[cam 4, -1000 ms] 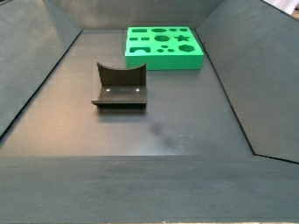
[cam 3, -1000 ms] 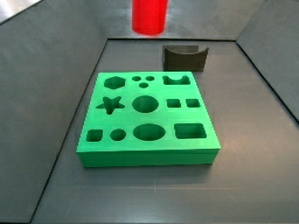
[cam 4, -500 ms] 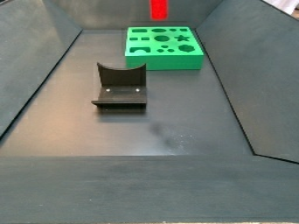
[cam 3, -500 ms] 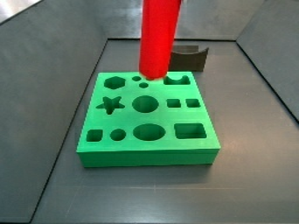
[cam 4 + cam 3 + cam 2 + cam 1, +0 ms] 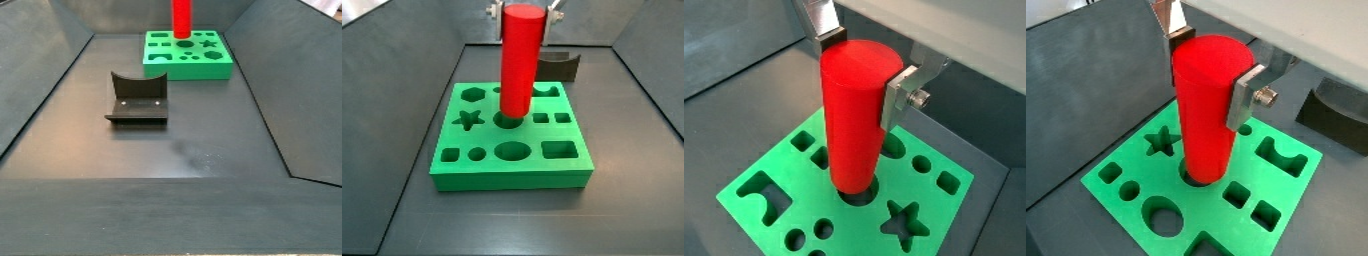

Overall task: Pick up the round object. Move up. Place the round object on the fixture. Regrasp the round object. Move to above the board. Insert the round object.
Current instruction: Insert the round object.

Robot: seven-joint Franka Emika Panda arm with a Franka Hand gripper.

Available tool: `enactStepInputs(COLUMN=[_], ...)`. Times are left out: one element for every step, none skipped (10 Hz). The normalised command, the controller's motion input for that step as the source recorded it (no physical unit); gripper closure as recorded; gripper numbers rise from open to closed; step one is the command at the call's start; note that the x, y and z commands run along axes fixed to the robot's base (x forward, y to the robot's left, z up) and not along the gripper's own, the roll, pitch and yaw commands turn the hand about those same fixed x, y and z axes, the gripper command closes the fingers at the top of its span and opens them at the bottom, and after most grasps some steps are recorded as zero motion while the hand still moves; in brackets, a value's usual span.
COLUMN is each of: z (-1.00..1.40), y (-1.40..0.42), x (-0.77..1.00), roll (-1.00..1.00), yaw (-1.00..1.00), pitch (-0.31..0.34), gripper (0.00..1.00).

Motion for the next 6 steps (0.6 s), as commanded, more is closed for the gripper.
enactStepInputs(z=[-0.25, -0.25, -0.06, -0.14, -0.30, -0.37], y=[0.00, 0.01, 0.03, 0.02, 0.00, 0.00], x=[-0.21, -0.21, -0.19, -0.06, 0.00, 0.00], roll=[-0.04, -0.04, -0.13, -0.04, -0.03, -0.09], yaw=[0.01, 0.02, 0.00, 0.03, 0.01, 0.00], pitch=[-0.077, -0.070, -0.043, -0.014, -0.013, 0.000], gripper=[1.00, 1.00, 1.00, 1.00, 1.00, 1.00])
